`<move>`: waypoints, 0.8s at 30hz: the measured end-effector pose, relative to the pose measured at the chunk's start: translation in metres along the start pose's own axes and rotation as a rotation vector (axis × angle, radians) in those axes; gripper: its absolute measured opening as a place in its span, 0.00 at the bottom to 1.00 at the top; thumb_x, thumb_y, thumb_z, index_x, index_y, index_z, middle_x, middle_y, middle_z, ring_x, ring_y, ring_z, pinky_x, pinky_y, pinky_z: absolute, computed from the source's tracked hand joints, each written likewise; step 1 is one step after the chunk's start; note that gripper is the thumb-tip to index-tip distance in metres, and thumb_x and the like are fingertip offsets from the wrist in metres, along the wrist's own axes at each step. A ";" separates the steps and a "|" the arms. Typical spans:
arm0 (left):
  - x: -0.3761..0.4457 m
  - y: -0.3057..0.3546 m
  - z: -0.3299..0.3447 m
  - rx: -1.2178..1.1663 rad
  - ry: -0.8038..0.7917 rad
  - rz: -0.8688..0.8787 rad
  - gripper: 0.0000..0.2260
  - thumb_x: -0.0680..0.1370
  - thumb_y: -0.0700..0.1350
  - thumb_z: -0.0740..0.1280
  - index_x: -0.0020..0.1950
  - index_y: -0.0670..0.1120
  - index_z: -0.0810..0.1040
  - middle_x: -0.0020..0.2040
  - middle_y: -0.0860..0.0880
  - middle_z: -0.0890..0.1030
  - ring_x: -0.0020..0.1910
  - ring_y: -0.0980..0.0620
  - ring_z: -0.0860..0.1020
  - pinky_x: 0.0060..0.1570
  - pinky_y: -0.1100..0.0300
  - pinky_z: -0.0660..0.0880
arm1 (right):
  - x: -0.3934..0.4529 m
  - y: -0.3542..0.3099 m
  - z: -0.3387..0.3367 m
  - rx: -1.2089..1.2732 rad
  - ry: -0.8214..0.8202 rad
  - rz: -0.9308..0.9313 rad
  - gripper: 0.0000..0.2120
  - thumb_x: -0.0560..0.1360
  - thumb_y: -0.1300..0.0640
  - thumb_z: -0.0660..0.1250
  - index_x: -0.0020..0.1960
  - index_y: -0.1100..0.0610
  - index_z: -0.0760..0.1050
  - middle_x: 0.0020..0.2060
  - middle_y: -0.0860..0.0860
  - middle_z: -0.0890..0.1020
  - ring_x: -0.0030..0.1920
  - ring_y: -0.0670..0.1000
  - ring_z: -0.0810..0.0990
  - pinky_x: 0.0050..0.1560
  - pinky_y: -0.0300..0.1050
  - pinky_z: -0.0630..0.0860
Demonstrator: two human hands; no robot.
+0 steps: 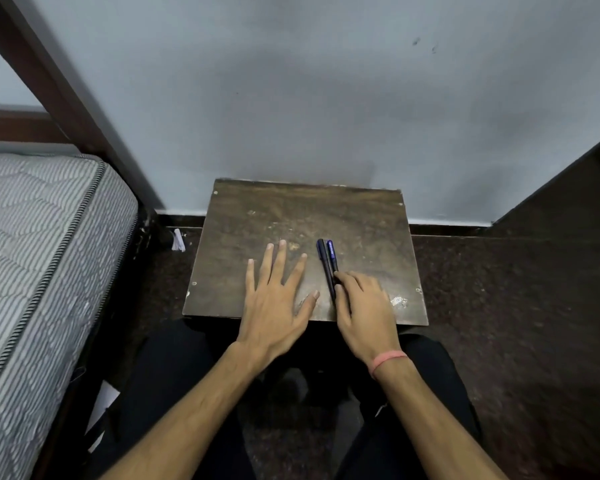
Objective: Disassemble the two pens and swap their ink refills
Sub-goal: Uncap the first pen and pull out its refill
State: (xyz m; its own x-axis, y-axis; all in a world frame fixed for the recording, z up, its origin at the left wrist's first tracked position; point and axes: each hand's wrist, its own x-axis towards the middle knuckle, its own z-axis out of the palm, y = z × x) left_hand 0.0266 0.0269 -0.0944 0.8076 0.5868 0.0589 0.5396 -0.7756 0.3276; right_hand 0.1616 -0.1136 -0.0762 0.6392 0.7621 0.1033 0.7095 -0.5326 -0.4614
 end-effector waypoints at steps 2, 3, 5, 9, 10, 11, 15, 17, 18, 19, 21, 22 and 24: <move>0.000 -0.003 0.003 -0.003 0.034 0.010 0.33 0.89 0.67 0.54 0.92 0.55 0.56 0.93 0.46 0.43 0.92 0.44 0.38 0.89 0.34 0.42 | 0.001 0.004 0.002 -0.004 0.030 -0.010 0.12 0.87 0.56 0.65 0.68 0.53 0.81 0.60 0.47 0.85 0.57 0.53 0.80 0.59 0.53 0.77; 0.000 -0.004 0.004 -0.007 0.051 0.007 0.33 0.89 0.67 0.54 0.92 0.55 0.57 0.93 0.46 0.44 0.92 0.44 0.39 0.89 0.33 0.43 | 0.003 0.006 0.003 -0.010 0.031 -0.010 0.12 0.86 0.57 0.66 0.68 0.53 0.81 0.59 0.47 0.85 0.57 0.53 0.80 0.59 0.52 0.77; 0.002 -0.004 0.005 -0.032 0.083 -0.013 0.33 0.88 0.67 0.54 0.91 0.55 0.58 0.94 0.45 0.47 0.92 0.43 0.41 0.89 0.33 0.44 | 0.006 0.009 0.005 -0.003 0.031 0.004 0.12 0.84 0.57 0.68 0.67 0.52 0.81 0.58 0.47 0.85 0.57 0.53 0.79 0.59 0.52 0.78; 0.009 -0.002 0.007 -0.053 0.109 -0.034 0.34 0.88 0.67 0.55 0.92 0.54 0.58 0.93 0.44 0.47 0.92 0.42 0.42 0.88 0.32 0.45 | 0.011 0.013 0.006 0.063 0.084 0.099 0.11 0.83 0.57 0.70 0.64 0.52 0.82 0.52 0.45 0.84 0.54 0.50 0.79 0.56 0.50 0.80; 0.010 -0.002 0.007 -0.054 0.106 -0.032 0.34 0.88 0.67 0.55 0.92 0.54 0.58 0.93 0.44 0.47 0.92 0.42 0.41 0.88 0.31 0.45 | 0.012 0.014 0.005 0.077 0.090 0.120 0.10 0.82 0.57 0.71 0.63 0.51 0.82 0.50 0.45 0.84 0.52 0.49 0.79 0.55 0.51 0.80; 0.011 -0.002 0.008 -0.052 0.099 -0.029 0.34 0.88 0.67 0.55 0.92 0.54 0.58 0.93 0.44 0.47 0.92 0.42 0.41 0.88 0.31 0.45 | 0.012 0.014 0.005 0.085 0.090 0.137 0.10 0.82 0.56 0.72 0.63 0.51 0.82 0.48 0.44 0.83 0.51 0.49 0.80 0.53 0.51 0.81; 0.014 -0.002 0.009 -0.060 0.082 -0.034 0.34 0.89 0.66 0.56 0.92 0.54 0.57 0.93 0.44 0.45 0.92 0.42 0.40 0.88 0.30 0.44 | 0.014 0.012 0.006 0.056 0.085 0.173 0.12 0.79 0.51 0.75 0.61 0.49 0.84 0.45 0.42 0.81 0.46 0.48 0.82 0.48 0.48 0.80; 0.015 -0.002 0.009 -0.079 0.086 -0.036 0.34 0.89 0.67 0.55 0.92 0.55 0.56 0.93 0.44 0.44 0.92 0.43 0.39 0.88 0.31 0.43 | 0.016 0.013 0.007 0.056 0.104 0.205 0.08 0.78 0.50 0.75 0.57 0.48 0.85 0.44 0.41 0.81 0.44 0.47 0.82 0.46 0.46 0.79; 0.015 -0.002 0.009 -0.090 0.090 -0.033 0.34 0.89 0.67 0.55 0.92 0.55 0.56 0.93 0.45 0.43 0.92 0.44 0.38 0.88 0.31 0.43 | 0.017 0.015 0.008 0.060 0.118 0.231 0.07 0.78 0.50 0.75 0.55 0.47 0.85 0.43 0.42 0.81 0.42 0.46 0.82 0.44 0.44 0.78; 0.014 -0.002 0.009 -0.100 0.096 -0.028 0.33 0.89 0.67 0.55 0.92 0.55 0.56 0.93 0.45 0.43 0.92 0.44 0.38 0.88 0.31 0.43 | 0.018 0.018 0.008 0.063 0.132 0.261 0.06 0.77 0.50 0.75 0.53 0.47 0.85 0.42 0.42 0.82 0.41 0.46 0.81 0.42 0.42 0.75; 0.013 -0.002 0.008 -0.126 0.105 -0.021 0.33 0.89 0.66 0.56 0.92 0.55 0.56 0.93 0.45 0.43 0.92 0.45 0.38 0.88 0.32 0.42 | 0.020 0.022 0.007 0.074 0.157 0.319 0.04 0.75 0.51 0.76 0.50 0.47 0.85 0.40 0.42 0.81 0.40 0.44 0.80 0.41 0.33 0.69; 0.013 -0.001 0.006 -0.142 0.110 -0.019 0.33 0.89 0.65 0.57 0.92 0.55 0.56 0.94 0.46 0.44 0.92 0.45 0.39 0.88 0.32 0.41 | 0.020 0.022 0.006 0.108 0.168 0.349 0.04 0.74 0.51 0.76 0.49 0.46 0.86 0.39 0.42 0.82 0.39 0.42 0.80 0.41 0.31 0.68; 0.013 0.000 0.003 -0.189 0.133 -0.020 0.32 0.89 0.64 0.59 0.91 0.54 0.59 0.94 0.46 0.48 0.93 0.46 0.41 0.89 0.34 0.43 | 0.019 0.021 0.004 0.277 0.191 0.425 0.03 0.73 0.52 0.76 0.47 0.47 0.86 0.36 0.44 0.84 0.38 0.43 0.82 0.43 0.37 0.77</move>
State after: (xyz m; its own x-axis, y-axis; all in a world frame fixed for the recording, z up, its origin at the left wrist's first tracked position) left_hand 0.0380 0.0339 -0.0963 0.7521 0.6365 0.1708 0.4907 -0.7139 0.4995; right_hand 0.1880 -0.1089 -0.0875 0.9137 0.4065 0.0031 0.2883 -0.6427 -0.7098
